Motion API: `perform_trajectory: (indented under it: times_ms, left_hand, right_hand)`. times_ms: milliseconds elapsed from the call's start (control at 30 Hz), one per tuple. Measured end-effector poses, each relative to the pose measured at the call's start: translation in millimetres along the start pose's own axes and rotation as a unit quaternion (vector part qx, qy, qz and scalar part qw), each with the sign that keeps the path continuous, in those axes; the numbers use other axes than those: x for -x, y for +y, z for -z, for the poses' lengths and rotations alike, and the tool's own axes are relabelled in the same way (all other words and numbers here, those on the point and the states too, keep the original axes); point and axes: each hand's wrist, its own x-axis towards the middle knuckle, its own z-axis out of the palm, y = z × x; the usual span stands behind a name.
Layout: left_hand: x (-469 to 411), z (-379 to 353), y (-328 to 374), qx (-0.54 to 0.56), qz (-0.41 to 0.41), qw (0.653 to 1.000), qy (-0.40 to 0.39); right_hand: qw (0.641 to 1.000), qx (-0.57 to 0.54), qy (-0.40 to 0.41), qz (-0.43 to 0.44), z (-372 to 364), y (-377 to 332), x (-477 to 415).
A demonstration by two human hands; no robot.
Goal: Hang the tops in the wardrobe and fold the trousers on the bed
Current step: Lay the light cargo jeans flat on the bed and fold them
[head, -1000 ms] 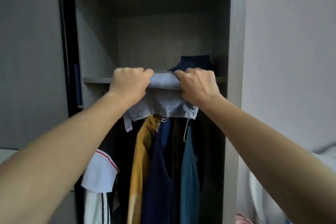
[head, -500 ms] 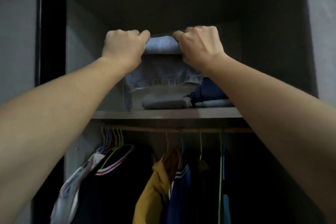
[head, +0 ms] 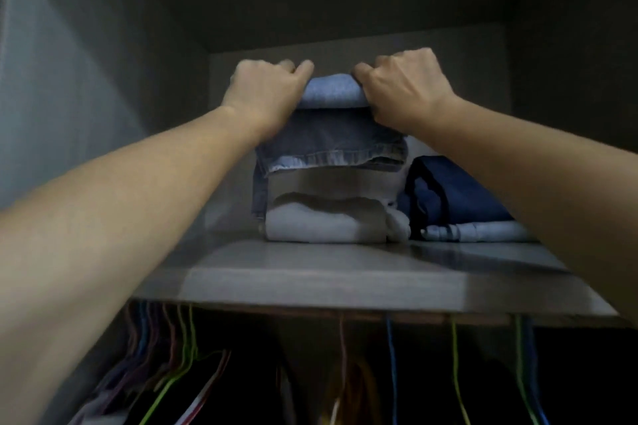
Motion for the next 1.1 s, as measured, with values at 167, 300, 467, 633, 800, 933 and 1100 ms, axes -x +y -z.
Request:
perform_trajectory:
  times_ms: [167,300,467,633,800,933,1100]
  left_hand:
    - [-16.1,-76.9,6.9,-0.008,-0.025,0.998,0.053]
    - [23.5,-137.5,38.5,0.012,-0.124,0.991,-0.055]
    - [41.6,-153.9,42.9,0.139,-0.179,0.956,-0.186]
    - [36.7,-142.5,35.4,0.175,-0.173,0.946,-0.212]
    - [29.0,-120.3,20.0,0.262,-0.107,0.910,-0.303]
    - [35.8,-109.4,17.7,0.356,-0.072,0.840,-0.402]
    - [38.5,-99.1,26.5,0.343,-0.046,0.812,-0.470]
  right_hand:
    - [0.999,0.040,0.006,-0.014,-53.4,-15.2,-28.7]
    - [0.990,0.011,-0.129,0.064,-99.8,-53.1,11.2]
    - [0.947,-0.075,-0.290,0.118,-117.8,-72.7,34.1]
    - [0.928,-0.110,-0.334,0.120,-105.8,-56.5,26.0]
    - [0.923,-0.129,-0.341,0.118,-81.0,-44.9,19.0]
    - [0.920,-0.144,-0.342,0.124,-69.9,-43.7,35.3]
    - [0.889,-0.156,-0.417,0.109,-65.2,-62.5,54.4]
